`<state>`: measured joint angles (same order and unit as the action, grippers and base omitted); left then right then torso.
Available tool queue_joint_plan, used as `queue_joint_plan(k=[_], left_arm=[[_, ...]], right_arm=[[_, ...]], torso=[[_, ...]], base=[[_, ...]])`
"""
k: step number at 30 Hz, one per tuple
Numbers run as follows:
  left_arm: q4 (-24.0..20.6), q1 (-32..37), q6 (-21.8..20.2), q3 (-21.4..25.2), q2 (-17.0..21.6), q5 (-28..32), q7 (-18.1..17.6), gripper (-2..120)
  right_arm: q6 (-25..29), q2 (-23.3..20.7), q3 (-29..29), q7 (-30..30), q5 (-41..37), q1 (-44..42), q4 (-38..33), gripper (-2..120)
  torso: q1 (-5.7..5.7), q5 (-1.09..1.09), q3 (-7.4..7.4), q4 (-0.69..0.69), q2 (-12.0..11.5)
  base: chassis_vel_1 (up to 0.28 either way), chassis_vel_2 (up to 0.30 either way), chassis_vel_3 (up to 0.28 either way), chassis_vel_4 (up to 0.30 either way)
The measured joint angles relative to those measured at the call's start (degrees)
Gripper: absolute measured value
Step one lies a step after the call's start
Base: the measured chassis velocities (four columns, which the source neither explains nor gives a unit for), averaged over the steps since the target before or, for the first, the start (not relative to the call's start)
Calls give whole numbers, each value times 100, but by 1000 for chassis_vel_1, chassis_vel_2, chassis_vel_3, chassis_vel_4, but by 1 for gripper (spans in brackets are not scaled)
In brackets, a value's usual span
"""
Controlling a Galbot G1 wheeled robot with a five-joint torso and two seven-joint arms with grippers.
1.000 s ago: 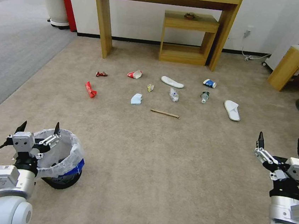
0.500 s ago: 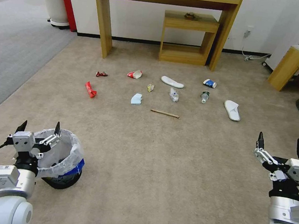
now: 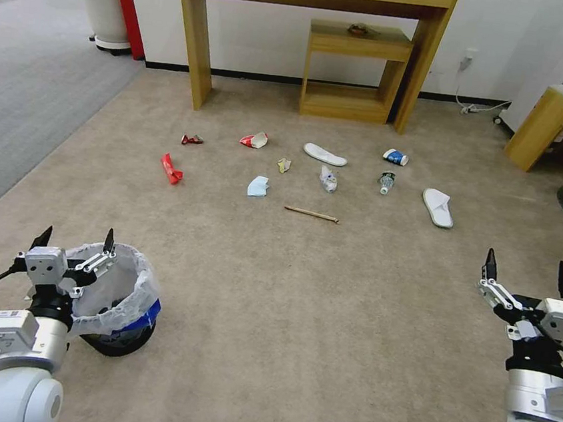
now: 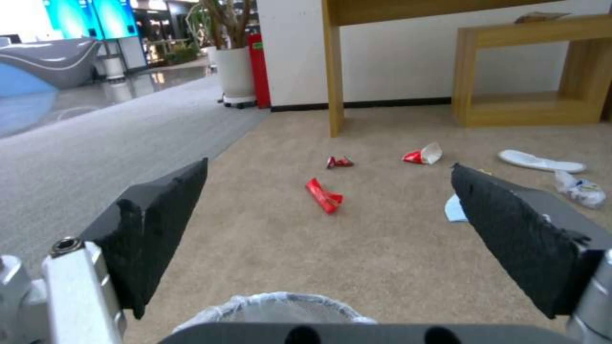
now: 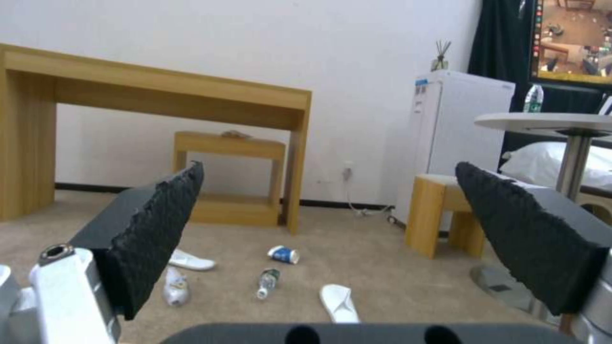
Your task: Pick up the trash bin and place the garbage on the floor into it.
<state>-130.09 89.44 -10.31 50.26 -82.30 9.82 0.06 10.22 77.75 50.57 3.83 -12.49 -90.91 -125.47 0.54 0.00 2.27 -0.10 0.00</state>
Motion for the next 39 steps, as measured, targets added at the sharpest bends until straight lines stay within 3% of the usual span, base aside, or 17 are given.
queue_joint_plan(k=[39], left_arm=[[-25, -62, -73, -5, 143, 97, 4, 100]], right_arm=[[18, 32, 2, -12, 24, 15, 3, 100]], torso=[[0, 0, 0, 0, 0]], base=[[54, 46, -50, -50]])
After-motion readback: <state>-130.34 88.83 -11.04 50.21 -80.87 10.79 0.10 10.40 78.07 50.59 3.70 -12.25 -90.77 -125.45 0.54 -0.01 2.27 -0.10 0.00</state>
